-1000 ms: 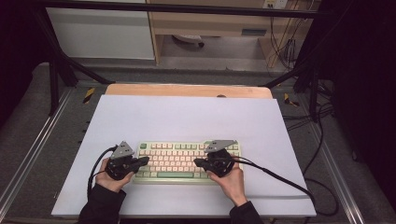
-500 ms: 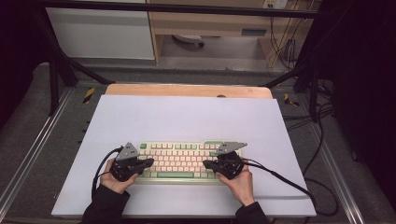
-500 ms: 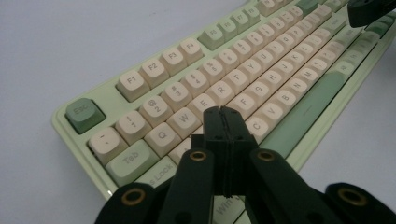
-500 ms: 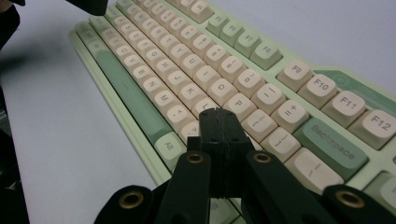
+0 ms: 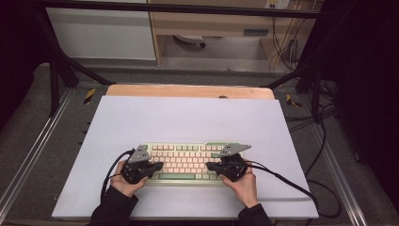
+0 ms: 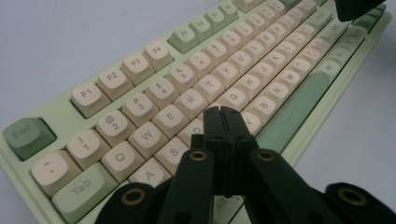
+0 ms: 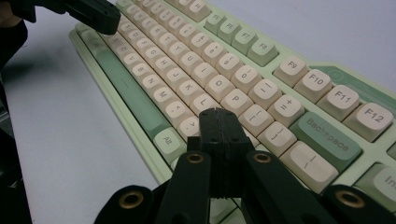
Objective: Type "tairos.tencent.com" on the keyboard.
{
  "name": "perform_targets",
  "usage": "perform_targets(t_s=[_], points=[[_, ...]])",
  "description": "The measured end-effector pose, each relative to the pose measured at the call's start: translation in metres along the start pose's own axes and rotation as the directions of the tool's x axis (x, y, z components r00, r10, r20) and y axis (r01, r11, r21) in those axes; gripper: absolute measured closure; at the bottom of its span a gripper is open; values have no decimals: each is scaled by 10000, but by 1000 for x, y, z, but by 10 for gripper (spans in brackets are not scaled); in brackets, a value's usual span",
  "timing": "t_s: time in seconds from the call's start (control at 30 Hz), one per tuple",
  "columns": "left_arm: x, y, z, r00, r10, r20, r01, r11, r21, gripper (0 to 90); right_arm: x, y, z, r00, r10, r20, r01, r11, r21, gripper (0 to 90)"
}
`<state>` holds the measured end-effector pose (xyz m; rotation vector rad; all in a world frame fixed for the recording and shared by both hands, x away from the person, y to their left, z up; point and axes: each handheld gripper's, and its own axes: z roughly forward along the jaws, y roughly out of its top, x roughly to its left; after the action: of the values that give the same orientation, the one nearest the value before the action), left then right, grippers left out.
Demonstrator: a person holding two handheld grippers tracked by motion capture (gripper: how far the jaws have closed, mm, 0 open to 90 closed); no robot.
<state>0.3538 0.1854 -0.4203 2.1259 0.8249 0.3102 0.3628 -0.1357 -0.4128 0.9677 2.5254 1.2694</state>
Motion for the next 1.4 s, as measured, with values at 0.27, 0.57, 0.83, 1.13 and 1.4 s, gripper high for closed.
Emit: perform_targets(t_s=[0.27, 0.57, 0.83, 1.13, 1.4], points=[[-4, 1, 8, 9999, 101, 64, -102, 9998, 160, 898, 0, 0, -1, 10000, -14, -7, 14, 10000, -53, 900], [-6, -1, 12, 9998, 144, 131, -147, 9996, 248, 898, -1, 0, -3, 10000, 15, 8, -15, 9999, -134, 900], [-5, -1, 12, 9998, 134, 147, -138, 9996, 249, 898, -1, 0, -3, 10000, 31, 1, -31, 10000, -91, 900], [-6, -3, 14, 9998, 182, 116, -186, 9993, 312, 898, -1, 0, -3, 10000, 15, 3, -15, 10000, -91, 900], [-5, -1, 7, 9997, 203, 96, -204, 9997, 129, 898, -1, 0, -4, 10000, 28, -6, -28, 9999, -108, 900]])
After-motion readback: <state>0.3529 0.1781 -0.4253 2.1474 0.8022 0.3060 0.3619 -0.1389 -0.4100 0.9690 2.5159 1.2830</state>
